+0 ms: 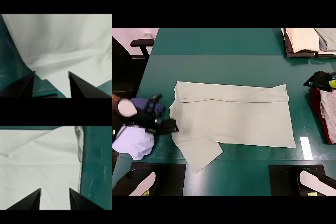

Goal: Fold the shirts.

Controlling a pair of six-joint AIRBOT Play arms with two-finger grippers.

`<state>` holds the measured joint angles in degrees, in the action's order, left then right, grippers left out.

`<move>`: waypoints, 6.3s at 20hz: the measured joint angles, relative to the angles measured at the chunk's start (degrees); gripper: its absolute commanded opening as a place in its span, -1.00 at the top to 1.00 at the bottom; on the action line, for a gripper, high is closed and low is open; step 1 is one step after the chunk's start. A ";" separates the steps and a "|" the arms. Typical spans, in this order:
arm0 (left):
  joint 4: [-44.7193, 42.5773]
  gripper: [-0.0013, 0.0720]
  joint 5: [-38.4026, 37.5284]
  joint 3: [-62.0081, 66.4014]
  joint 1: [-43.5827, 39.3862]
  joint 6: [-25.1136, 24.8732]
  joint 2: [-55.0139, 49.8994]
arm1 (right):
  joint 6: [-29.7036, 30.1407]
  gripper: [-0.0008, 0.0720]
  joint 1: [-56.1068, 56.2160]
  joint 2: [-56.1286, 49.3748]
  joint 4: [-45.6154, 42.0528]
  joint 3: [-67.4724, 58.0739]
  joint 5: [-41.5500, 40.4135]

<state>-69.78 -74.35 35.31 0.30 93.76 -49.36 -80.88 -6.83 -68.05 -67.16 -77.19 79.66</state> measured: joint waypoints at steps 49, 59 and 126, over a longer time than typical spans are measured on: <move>9.64 0.91 -14.12 -4.35 -0.02 2.23 22.18 | -0.50 0.94 -3.87 18.53 -11.56 38.10 9.88; 6.99 0.90 -0.94 14.01 -0.04 -5.09 -3.45 | -1.33 0.93 4.76 3.93 -13.75 16.59 6.29; 8.17 0.90 18.29 54.29 -13.97 -3.69 -36.33 | 10.25 0.92 41.29 -15.78 30.12 -22.49 -10.08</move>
<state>-61.60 -56.05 89.60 -13.67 90.06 -85.69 -70.63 34.46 -83.83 -37.04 -99.68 69.58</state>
